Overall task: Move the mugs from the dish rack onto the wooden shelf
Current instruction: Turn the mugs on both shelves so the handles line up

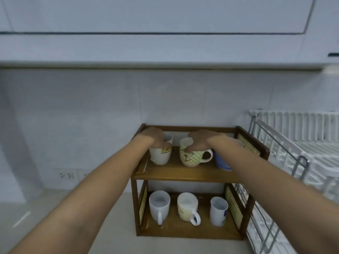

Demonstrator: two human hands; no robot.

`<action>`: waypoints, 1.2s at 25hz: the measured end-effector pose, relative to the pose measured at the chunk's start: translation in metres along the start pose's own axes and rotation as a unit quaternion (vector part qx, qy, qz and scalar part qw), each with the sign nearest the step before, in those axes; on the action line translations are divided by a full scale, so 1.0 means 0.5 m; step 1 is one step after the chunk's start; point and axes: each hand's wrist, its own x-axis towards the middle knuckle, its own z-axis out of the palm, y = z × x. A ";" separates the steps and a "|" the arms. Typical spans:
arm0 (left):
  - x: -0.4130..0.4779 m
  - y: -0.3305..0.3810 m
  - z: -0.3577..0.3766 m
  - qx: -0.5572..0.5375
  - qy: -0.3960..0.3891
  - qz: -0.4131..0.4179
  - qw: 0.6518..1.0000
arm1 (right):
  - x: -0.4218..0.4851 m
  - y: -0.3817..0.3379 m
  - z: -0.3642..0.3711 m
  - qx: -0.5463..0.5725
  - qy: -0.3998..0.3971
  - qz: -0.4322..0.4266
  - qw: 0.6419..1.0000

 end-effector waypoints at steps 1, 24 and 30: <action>-0.004 -0.007 -0.012 0.000 -0.018 0.017 1.000 | 0.004 -0.001 0.001 -0.001 0.007 -0.005 1.000; 0.021 -0.040 -0.024 0.003 -0.039 0.086 0.996 | 0.037 0.034 -0.038 -0.088 -0.130 -0.168 0.973; 0.023 -0.041 -0.018 0.008 -0.030 0.076 0.997 | 0.037 0.025 0.002 -0.137 0.000 -0.045 0.990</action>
